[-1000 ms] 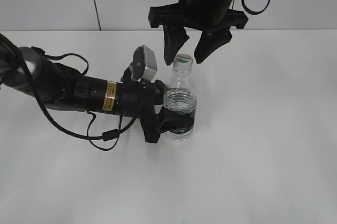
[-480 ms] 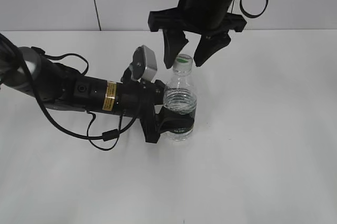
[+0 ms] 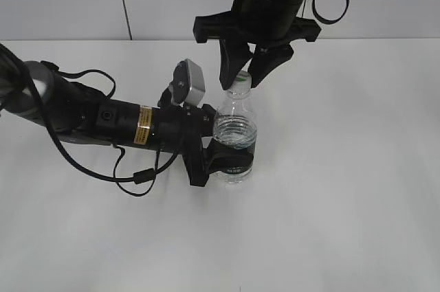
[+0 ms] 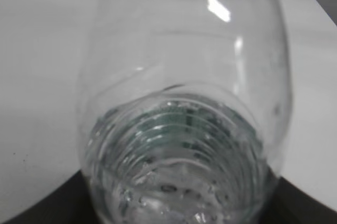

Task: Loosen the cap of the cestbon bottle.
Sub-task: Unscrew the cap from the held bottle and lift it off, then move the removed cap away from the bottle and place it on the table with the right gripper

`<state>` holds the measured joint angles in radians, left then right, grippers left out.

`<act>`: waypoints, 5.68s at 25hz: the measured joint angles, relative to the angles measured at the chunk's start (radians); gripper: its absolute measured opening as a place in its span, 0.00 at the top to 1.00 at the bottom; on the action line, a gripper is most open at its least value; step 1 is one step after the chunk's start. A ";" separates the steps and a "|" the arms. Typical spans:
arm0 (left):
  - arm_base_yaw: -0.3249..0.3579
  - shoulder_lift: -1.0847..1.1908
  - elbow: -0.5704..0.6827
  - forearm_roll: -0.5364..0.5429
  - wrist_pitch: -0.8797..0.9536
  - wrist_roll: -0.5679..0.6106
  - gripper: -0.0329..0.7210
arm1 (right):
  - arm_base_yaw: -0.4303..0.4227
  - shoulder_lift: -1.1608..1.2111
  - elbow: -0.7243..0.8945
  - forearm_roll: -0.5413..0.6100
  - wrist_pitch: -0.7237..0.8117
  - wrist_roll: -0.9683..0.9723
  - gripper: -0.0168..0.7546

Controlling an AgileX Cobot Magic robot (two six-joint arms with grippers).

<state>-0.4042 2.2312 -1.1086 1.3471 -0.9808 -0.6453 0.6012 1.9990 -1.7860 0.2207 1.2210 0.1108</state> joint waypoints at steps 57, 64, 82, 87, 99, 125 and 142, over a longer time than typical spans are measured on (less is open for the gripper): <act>0.000 -0.001 0.000 0.000 0.000 -0.001 0.41 | -0.081 -0.129 -0.001 -0.095 0.001 -0.449 0.60; 0.000 -0.002 0.000 0.002 0.001 -0.001 0.41 | -0.176 -0.129 0.001 -0.148 0.001 -0.322 0.60; 0.000 -0.002 0.000 0.003 0.002 -0.001 0.41 | -0.367 -0.131 0.562 -0.060 -0.410 -0.305 0.60; 0.000 -0.002 0.000 0.002 0.002 -0.001 0.41 | -0.367 -0.131 0.667 -0.055 -0.599 -0.298 0.60; 0.000 -0.002 0.000 -0.042 0.003 0.027 0.41 | -0.367 -0.013 0.686 -0.025 -0.744 -0.296 0.60; 0.000 -0.002 0.000 -0.133 0.058 0.131 0.41 | -0.367 -0.007 0.686 -0.014 -0.736 -0.309 0.20; 0.043 -0.021 0.000 -0.006 -0.002 0.083 0.17 | -0.367 -0.038 0.686 -0.014 -0.713 -0.318 0.21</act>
<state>-0.3608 2.2104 -1.1086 1.3406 -0.9831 -0.5618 0.2345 1.9613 -1.1002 0.2067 0.5078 -0.2072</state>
